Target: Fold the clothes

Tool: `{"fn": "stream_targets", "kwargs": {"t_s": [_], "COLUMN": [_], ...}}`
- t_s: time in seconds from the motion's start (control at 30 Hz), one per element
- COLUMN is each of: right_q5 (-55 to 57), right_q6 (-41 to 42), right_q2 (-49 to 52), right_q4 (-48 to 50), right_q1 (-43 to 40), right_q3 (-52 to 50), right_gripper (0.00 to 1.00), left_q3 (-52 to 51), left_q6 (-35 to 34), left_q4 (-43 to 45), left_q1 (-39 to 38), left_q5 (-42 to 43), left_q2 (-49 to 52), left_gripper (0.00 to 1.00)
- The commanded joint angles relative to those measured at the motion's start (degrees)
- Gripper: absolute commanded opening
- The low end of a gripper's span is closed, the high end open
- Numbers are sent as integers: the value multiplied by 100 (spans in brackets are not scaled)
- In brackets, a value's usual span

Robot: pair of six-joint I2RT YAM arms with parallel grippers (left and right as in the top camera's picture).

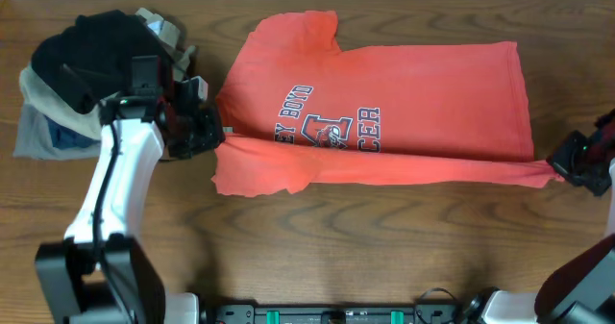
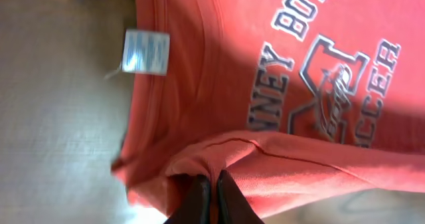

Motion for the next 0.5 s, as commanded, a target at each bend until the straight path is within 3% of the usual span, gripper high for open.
{"fn": "stream_targets", "kwargs": {"t_s": [0.0,0.47], "right_q5": [-22,-444], "right_q6": [-85,-195], "right_q2": [280,1016], "right_q4": [186,1003], "right_q1": [44,339], "right_q3": [4,4], "right_gripper": [1,1], "left_q3": [-28,-28], "left_q6": [-50,-46], "left_q4": [302,1257], "left_q1": [35,28], "left_q5": [52,68], "left_q2": [212,487], "left_gripper": [6,6]}}
